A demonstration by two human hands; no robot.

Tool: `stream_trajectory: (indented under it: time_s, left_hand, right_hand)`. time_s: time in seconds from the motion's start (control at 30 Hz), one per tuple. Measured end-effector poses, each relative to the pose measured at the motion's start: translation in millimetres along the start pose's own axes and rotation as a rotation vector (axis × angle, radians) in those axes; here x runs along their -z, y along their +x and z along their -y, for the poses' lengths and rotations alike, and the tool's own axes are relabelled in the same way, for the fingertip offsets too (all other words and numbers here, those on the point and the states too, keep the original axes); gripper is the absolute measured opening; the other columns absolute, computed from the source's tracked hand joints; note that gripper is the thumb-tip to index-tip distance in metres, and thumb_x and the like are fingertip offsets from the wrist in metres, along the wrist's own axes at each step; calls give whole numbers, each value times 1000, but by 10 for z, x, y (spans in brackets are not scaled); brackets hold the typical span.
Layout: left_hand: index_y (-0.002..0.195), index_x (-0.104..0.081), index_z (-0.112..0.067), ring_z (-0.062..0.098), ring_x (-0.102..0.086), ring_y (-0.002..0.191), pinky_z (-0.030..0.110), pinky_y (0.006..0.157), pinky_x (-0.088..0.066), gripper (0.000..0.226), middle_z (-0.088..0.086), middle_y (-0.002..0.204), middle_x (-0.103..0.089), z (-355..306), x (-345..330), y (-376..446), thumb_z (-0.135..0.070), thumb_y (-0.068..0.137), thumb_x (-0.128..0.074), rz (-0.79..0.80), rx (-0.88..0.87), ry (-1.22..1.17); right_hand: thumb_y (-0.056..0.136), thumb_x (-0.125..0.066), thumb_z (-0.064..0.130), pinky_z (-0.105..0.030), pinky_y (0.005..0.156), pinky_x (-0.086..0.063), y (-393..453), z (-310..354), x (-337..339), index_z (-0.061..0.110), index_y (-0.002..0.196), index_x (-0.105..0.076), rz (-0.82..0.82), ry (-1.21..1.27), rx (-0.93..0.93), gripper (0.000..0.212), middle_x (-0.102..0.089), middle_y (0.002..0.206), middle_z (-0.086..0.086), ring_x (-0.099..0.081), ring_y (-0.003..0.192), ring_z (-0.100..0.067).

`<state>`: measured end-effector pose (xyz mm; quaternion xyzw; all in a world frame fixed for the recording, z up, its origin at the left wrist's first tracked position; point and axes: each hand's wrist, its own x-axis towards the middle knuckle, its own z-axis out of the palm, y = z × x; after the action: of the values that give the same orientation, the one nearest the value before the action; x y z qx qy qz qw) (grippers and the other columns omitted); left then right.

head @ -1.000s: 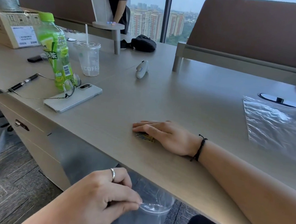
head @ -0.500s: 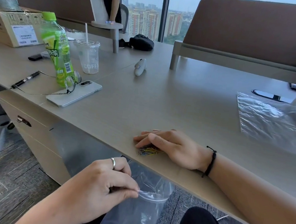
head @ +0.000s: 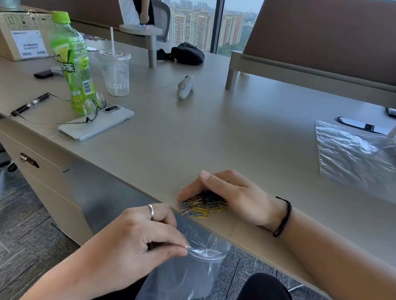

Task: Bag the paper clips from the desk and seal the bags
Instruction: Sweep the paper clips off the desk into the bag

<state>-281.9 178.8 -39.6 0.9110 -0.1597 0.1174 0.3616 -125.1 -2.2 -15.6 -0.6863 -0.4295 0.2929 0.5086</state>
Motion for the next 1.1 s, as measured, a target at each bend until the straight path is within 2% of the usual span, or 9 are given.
stream_trajectory:
  time_s: [0.1, 0.27, 0.33, 0.43, 0.53, 0.63, 0.77, 0.97, 1.1]
  left_hand:
    - [90, -79, -36, 7, -62, 69, 20, 59, -49, 14, -13, 84, -60, 2, 0, -8, -44, 86, -68, -2, -5, -11]
    - [91, -79, -35, 8, -62, 67, 16, 56, -47, 16, -14, 84, -59, 1, 29, -34, -44, 87, -68, -8, -16, -14]
    - [92, -80, -35, 8, -62, 67, 16, 56, -47, 16, -14, 84, -59, 7, 39, -45, -44, 87, -68, -13, -20, -13]
    - [92, -80, -34, 10, -62, 68, 22, 57, -49, 12, -13, 84, -60, 23, 43, -51, -40, 87, -70, -17, -24, -13]
    - [91, -80, -33, 13, -64, 69, 27, 58, -51, 9, -11, 84, -61, 22, 35, -44, -37, 87, -73, -25, -34, -25]
    - [90, -80, -32, 11, -65, 72, 28, 60, -52, 8, -10, 84, -63, 9, 34, -26, -36, 87, -73, -20, -50, -16]
    - [90, -80, -32, 11, -65, 72, 30, 60, -51, 7, -10, 83, -62, 11, 43, -36, -35, 87, -75, -23, -51, -12]
    - [91, -80, -33, 10, -64, 73, 30, 61, -51, 5, -9, 85, -62, -3, 30, -25, -30, 87, -77, -21, -60, -21]
    - [92, -80, -32, 10, -64, 71, 28, 59, -51, 9, -11, 84, -61, -7, 25, -32, -35, 87, -73, -19, -57, -33]
  right_hand:
    - [98, -34, 38, -36, 100, -48, 25, 24, 63, -1, 107, -70, -81, 193, 11, 54, -72, 113, -21, -68, 109, -28]
    - [103, -40, 37, -46, 105, -46, 13, 37, 249, 10, 100, -74, -522, 101, -4, 44, -77, 103, -9, -70, 104, -23]
    - [101, -43, 38, -51, 104, -45, -22, 96, 274, 6, 102, -73, -605, 257, -13, 43, -75, 105, -15, -70, 103, -27]
    - [91, -44, 53, -49, 106, -45, -80, 238, 95, 5, 115, -67, -420, 507, 3, 59, -69, 118, -18, -66, 109, -29]
    - [88, -34, 59, -43, 106, -45, -107, 230, -210, 13, 123, -65, -244, 469, 1, 65, -66, 126, -11, -62, 119, -24]
    - [91, -33, 66, -43, 110, -40, -96, 129, -375, 23, 126, -64, -229, 302, -31, 64, -65, 129, -3, -60, 122, -17]
    - [87, -36, 71, -45, 111, -39, -138, 78, -445, 28, 125, -64, -178, 251, -65, 63, -63, 131, -1, -59, 123, -16]
    - [79, -49, 77, -47, 107, -44, -210, 112, -429, 20, 127, -64, -123, 375, -37, 76, -64, 129, -10, -61, 120, -26]
    - [78, -53, 73, -43, 106, -46, -219, 188, -279, 9, 122, -65, -255, 467, 30, 79, -67, 123, -17, -63, 117, -30]
